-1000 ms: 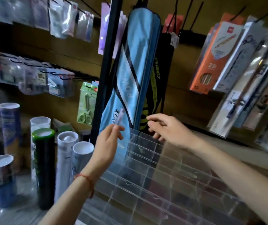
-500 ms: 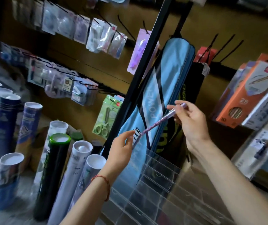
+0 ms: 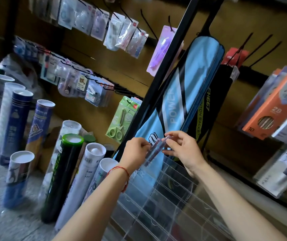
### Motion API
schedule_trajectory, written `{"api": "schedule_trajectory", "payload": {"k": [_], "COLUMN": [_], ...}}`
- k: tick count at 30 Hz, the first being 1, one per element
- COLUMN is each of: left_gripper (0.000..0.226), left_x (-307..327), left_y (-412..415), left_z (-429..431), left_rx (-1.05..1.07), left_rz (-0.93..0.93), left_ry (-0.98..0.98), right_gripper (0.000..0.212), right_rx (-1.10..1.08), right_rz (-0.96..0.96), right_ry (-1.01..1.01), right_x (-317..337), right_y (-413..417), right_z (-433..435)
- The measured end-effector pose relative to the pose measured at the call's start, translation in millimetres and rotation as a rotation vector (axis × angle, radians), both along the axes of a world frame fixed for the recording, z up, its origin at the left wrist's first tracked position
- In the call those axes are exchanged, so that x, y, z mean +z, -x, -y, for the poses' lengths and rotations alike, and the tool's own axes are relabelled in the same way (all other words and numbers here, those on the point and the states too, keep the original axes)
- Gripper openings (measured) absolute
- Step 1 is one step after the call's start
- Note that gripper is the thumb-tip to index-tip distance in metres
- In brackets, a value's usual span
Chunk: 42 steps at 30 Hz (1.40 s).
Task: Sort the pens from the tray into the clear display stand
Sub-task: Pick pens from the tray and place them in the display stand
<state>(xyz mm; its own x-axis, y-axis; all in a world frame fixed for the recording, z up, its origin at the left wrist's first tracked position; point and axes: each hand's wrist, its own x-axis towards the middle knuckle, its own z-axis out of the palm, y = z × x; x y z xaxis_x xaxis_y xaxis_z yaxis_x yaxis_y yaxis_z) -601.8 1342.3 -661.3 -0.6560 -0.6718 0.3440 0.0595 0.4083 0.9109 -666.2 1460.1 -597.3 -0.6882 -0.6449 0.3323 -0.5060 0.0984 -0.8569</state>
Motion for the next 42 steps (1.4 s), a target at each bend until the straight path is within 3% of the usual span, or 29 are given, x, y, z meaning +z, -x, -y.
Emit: {"api": "schedule_trajectory", "payload": {"k": [7, 19, 24, 27, 33, 35, 39, 42], "left_gripper": [0.015, 0.014, 0.013, 0.014, 0.014, 0.014, 0.014, 0.013], "left_x": [-7, -12, -12, -14, -10, -11, -13, -11], "left_y": [0, 7, 7, 6, 7, 7, 5, 4], "left_z": [4, 4, 2, 1, 0, 1, 4, 5], "left_rx": [0.008, 0.052, 0.045, 0.054, 0.051, 0.042, -0.009, -0.019], "left_rz": [-0.052, -0.074, -0.098, -0.114, -0.124, -0.135, -0.134, -0.147], "left_ry": [-0.113, -0.108, -0.143, -0.158, -0.125, -0.144, -0.156, -0.159], "right_gripper": [0.002, 0.013, 0.004, 0.006, 0.018, 0.016, 0.009, 0.007], "right_rx": [-0.036, -0.176, -0.15, -0.134, -0.169, -0.142, -0.121, -0.156], "right_rz": [0.132, -0.178, -0.041, -0.047, -0.345, -0.361, -0.265, -0.316], "right_ry": [0.086, 0.011, 0.078, -0.03, -0.361, -0.393, -0.26, -0.149], "right_x": [-9, -23, -22, -23, -30, -29, -23, -24], "right_y": [-1, -4, 0, 0, 4, 3, 1, -1], "right_z": [11, 23, 20, 19, 22, 25, 27, 32]}}
